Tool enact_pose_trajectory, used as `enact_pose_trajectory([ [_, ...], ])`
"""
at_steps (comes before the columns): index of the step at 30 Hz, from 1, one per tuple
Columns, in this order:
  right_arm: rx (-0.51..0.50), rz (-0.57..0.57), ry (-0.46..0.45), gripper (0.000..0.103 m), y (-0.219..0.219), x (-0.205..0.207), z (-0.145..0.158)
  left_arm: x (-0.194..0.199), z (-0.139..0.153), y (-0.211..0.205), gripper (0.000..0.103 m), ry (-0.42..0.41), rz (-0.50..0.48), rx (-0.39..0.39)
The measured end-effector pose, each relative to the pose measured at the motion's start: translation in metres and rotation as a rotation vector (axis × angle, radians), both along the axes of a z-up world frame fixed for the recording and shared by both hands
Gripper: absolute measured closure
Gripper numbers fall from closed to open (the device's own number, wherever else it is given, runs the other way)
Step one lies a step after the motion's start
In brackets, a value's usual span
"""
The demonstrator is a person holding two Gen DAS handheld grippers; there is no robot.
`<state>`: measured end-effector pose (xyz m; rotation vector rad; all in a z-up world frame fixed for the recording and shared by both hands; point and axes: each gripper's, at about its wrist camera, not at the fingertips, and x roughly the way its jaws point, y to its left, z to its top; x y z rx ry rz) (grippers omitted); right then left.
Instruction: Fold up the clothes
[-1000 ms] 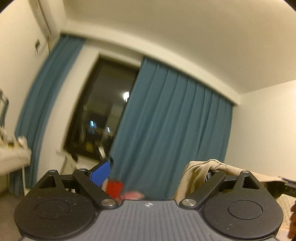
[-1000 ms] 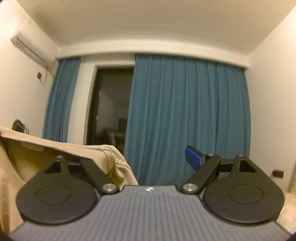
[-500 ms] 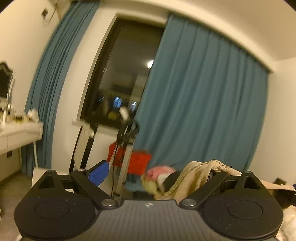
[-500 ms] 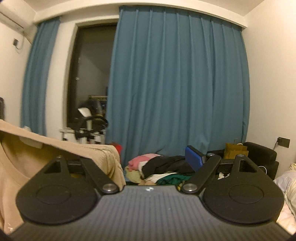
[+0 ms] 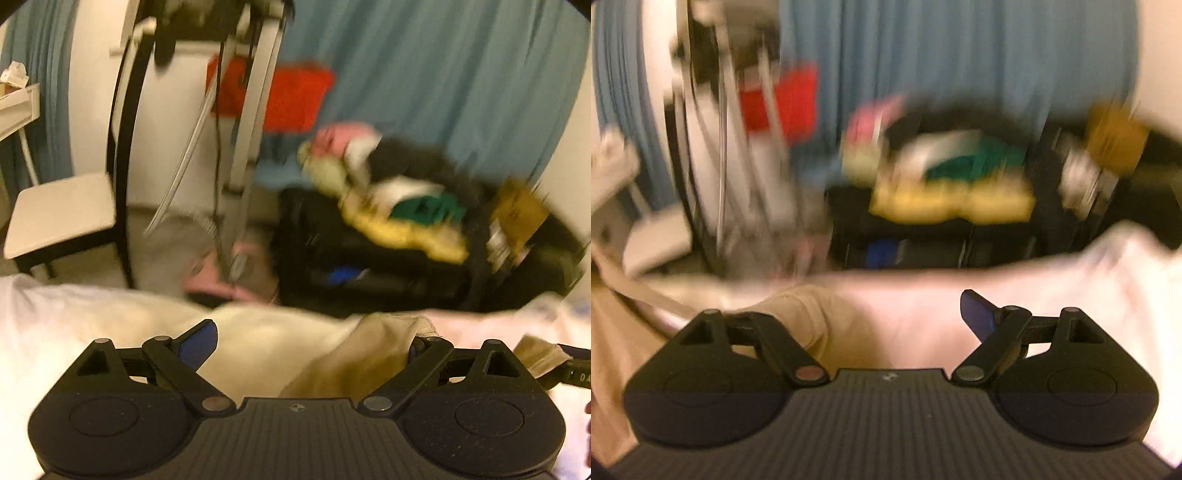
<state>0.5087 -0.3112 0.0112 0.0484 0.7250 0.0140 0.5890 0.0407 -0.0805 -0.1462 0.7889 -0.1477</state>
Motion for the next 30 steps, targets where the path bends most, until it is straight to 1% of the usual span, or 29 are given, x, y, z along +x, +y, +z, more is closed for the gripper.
enact_pose_trajectory([
  [1, -0.001, 0.02, 0.08, 0.019, 0.003, 0.012, -0.019, 0.011, -0.009, -0.002, 0.007, 0.04, -0.026, 0.023],
  [2, -0.024, 0.051, 0.134, 0.019, 0.009, 0.018, -0.032, 0.02, -0.015, -0.007, 0.007, 0.093, -0.067, 0.06],
  [3, -0.033, 0.093, 0.161, 0.019, 0.017, 0.02, -0.036, 0.024, -0.021, -0.014, 0.007, 0.142, -0.104, 0.114],
  [4, -0.042, 0.134, 0.187, 0.019, 0.026, 0.022, -0.04, 0.021, -0.023, -0.018, 0.007, 0.156, -0.127, 0.155],
  [5, -0.049, 0.173, 0.21, 0.019, 0.034, 0.024, -0.044, 0.017, -0.02, -0.02, 0.007, 0.149, -0.142, 0.179],
  [7, -0.018, 0.209, 0.176, 0.019, 0.044, 0.02, -0.03, 0.009, -0.015, -0.025, 0.006, 0.136, -0.174, 0.228],
  [8, -0.001, 0.226, 0.158, 0.019, 0.049, 0.018, -0.023, 0.001, -0.009, -0.026, 0.006, 0.119, -0.184, 0.229],
  [11, 0.067, 0.23, 0.079, 0.019, 0.056, -0.007, 0.004, -0.035, 0.015, -0.026, 0.003, 0.034, -0.186, 0.166],
  [12, 0.077, 0.222, 0.036, 0.019, 0.061, -0.02, 0.015, -0.05, 0.024, -0.027, 0.003, -0.009, -0.17, 0.157],
  [14, 0.08, 0.205, -0.016, 0.019, 0.065, -0.047, 0.033, -0.085, 0.041, -0.028, 0.002, -0.092, -0.139, 0.14],
  [17, 0.106, 0.175, -0.113, 0.019, 0.072, -0.104, 0.061, -0.162, 0.062, -0.027, 0.002, -0.215, -0.108, 0.126],
  [21, 0.151, 0.144, -0.232, 0.019, 0.074, -0.186, 0.081, -0.265, 0.089, -0.025, 0.001, -0.37, -0.066, 0.114],
  [22, 0.157, 0.135, -0.264, 0.019, 0.076, -0.208, 0.083, -0.293, 0.091, -0.027, 0.001, -0.393, -0.057, 0.122],
  [24, 0.163, 0.113, -0.281, 0.019, 0.078, -0.246, 0.084, -0.344, 0.093, -0.025, 0.001, -0.424, -0.029, 0.112],
  [28, 0.192, 0.073, -0.357, 0.019, 0.076, -0.317, 0.083, -0.415, 0.085, -0.012, 0.001, -0.422, 0.035, 0.008],
  [30, 0.211, 0.044, -0.355, 0.019, 0.072, -0.341, 0.079, -0.445, 0.083, -0.006, 0.002, -0.409, 0.06, -0.039],
])
